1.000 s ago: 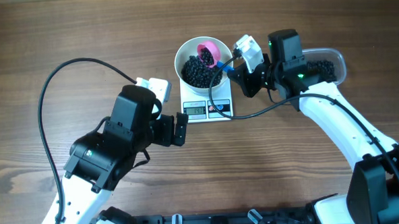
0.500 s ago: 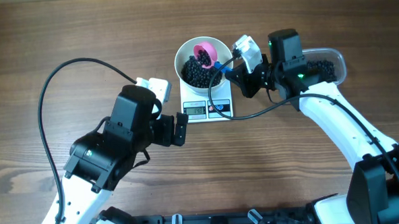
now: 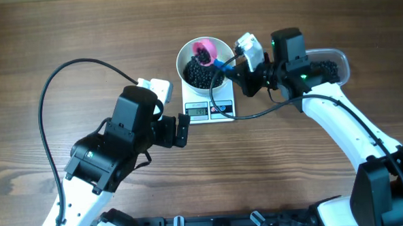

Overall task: Scoop item into bowl and weigh 150g on scale
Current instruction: 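Carry the filled scoop over the white bowl and tip beans in, then swing the empty scoop back and dip it into the tub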

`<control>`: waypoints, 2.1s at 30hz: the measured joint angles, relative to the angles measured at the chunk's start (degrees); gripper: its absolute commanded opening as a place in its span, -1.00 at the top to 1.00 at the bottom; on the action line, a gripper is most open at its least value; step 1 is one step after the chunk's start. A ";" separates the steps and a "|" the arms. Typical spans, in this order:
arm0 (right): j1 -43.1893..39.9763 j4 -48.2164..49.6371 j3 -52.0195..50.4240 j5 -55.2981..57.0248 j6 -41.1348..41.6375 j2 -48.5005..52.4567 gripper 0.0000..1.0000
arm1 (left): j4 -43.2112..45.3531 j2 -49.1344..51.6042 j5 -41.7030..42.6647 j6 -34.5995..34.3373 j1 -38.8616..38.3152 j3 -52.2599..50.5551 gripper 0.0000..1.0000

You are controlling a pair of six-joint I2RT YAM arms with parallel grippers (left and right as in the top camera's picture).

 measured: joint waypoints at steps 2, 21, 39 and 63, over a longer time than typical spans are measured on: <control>0.04 -0.02 0.00 0.57 0.17 -0.17 0.91 | 0.00 0.00 0.00 -0.02 0.00 0.00 -1.00; 0.04 0.02 0.00 1.57 6.21 -0.22 0.91 | 0.00 0.00 0.00 0.00 0.00 0.00 -1.00; -9.60 9.46 0.02 -2.93 27.15 -3.06 0.92 | 0.00 0.00 0.00 0.00 0.00 0.00 -1.00; -47.63 -26.18 0.52 0.81 1.66 -9.53 0.91 | -0.02 0.00 0.00 0.00 0.00 0.00 -1.00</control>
